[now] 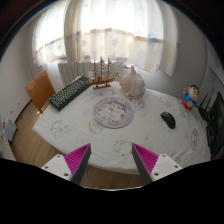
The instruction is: Arrange mouse
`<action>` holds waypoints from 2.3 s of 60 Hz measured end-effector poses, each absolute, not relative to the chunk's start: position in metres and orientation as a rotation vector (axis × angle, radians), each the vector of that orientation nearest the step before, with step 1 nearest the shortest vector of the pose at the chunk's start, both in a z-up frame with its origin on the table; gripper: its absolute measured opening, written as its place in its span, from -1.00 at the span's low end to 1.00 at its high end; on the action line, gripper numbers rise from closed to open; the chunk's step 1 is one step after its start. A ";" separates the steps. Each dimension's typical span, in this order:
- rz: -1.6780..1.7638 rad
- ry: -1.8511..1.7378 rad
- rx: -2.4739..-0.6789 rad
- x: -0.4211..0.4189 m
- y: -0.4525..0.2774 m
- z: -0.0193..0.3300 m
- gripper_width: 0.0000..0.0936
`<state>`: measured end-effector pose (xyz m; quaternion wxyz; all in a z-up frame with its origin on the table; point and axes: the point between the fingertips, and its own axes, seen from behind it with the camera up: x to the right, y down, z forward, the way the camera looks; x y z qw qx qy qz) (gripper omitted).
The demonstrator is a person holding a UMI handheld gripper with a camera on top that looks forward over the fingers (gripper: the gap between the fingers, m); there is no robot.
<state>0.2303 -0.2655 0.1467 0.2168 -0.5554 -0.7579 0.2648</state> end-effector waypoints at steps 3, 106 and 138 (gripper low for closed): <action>0.714 -2.066 -1.564 0.224 -0.250 0.145 0.82; 0.800 -1.716 -1.678 -0.109 0.058 -0.017 0.83; 0.766 -1.591 -1.676 -0.108 0.031 0.090 -0.08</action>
